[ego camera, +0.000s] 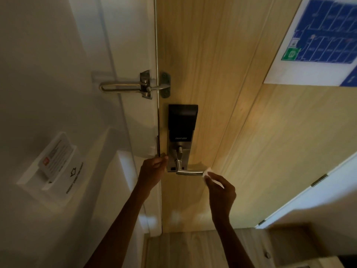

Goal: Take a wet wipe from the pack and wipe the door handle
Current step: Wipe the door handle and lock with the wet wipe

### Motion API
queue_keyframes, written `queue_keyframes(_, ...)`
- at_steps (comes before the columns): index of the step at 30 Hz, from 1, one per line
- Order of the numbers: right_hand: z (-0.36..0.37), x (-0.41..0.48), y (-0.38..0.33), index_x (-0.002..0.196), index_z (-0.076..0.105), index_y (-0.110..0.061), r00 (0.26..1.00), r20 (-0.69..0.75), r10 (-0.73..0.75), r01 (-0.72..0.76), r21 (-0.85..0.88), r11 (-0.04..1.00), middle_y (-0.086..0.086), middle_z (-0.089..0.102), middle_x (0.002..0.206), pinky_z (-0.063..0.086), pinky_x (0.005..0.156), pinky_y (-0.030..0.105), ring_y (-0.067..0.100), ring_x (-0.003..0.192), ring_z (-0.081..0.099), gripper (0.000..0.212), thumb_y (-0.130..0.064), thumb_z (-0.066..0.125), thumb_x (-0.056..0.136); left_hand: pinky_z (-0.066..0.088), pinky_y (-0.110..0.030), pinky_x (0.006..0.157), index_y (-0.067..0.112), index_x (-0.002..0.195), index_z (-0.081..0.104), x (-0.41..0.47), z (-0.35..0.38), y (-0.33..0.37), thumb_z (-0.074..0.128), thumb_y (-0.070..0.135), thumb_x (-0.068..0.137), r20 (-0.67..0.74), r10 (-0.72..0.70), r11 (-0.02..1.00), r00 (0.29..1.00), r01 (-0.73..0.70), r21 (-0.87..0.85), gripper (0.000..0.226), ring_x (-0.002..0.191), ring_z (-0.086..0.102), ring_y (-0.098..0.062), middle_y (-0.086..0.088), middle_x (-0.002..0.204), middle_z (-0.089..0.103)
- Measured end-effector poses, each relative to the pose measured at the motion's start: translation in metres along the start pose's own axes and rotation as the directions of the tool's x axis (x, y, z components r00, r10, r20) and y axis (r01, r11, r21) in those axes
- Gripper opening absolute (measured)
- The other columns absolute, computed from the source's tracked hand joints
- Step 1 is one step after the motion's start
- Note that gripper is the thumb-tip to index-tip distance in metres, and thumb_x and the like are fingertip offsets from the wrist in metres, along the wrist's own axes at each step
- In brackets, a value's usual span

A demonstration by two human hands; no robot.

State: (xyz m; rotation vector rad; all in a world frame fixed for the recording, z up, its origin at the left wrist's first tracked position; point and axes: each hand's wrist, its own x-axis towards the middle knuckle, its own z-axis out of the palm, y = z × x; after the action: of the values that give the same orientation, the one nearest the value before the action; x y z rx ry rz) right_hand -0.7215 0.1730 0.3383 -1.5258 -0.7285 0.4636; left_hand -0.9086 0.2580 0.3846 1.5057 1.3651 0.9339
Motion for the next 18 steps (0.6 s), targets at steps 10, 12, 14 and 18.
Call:
queue_keyframes(10, 0.044, -0.032, 0.0, 0.102, 0.071, -0.018, 0.905, 0.231, -0.358, 0.414, -0.276, 0.867, -0.006, 0.072, 0.099, 0.051, 0.077, 0.011, -0.006, 0.087, 0.064, 0.019, -0.015, 0.072, 0.083, 0.042, -0.023, 0.065, 0.009, 0.086, 0.073, 0.009, -0.008, -0.006, 0.055, 0.034, 0.098, 0.046, -0.058, 0.995, 0.997, 0.062, -0.082, 0.034, 0.067, 0.056, -0.012, -0.005, 0.07, 0.058)
queue_keyframes(12, 0.053, -0.032, -0.009, 0.103, 0.069, -0.021, 0.897, 0.297, -0.327, 0.415, -0.315, 0.854, -0.007, 0.071, 0.1, 0.047, 0.076, 0.007, -0.005, 0.085, 0.062, 0.017, -0.02, 0.07, 0.086, 0.049, -0.025, 0.076, 0.014, 0.102, 0.075, 0.013, -0.01, -0.008, 0.056, 0.034, 0.098, 0.065, -0.066, 0.992, 0.996, 0.073, -0.106, 0.028, 0.081, 0.064, -0.013, 0.0, 0.081, 0.068)
queue_keyframes(14, 0.06, -0.029, -0.016, 0.101, 0.069, -0.023, 0.861, 0.366, -0.353, 0.486, -0.388, 0.783, -0.006, 0.07, 0.097, 0.045, 0.073, 0.008, 0.0, 0.081, 0.062, 0.014, -0.025, 0.067, 0.087, 0.053, -0.035, 0.092, 0.028, 0.1, 0.075, 0.016, -0.01, -0.012, 0.056, 0.037, 0.097, 0.074, -0.082, 0.986, 0.994, 0.092, -0.138, 0.021, 0.098, 0.067, -0.018, -0.004, 0.096, 0.074)
queue_keyframes(18, 0.066, -0.015, -0.017, 0.098, 0.069, -0.021, 0.783, 0.445, -0.435, 0.619, -0.482, 0.62, -0.001, 0.066, 0.09, 0.048, 0.073, 0.027, 0.014, 0.082, 0.059, 0.016, -0.027, 0.069, 0.084, 0.05, -0.041, 0.098, 0.03, 0.089, 0.071, 0.02, -0.013, -0.021, 0.057, 0.048, 0.091, 0.097, -0.124, 0.969, 0.987, 0.142, -0.202, 0.023, 0.103, 0.065, -0.019, -0.004, 0.103, 0.072)
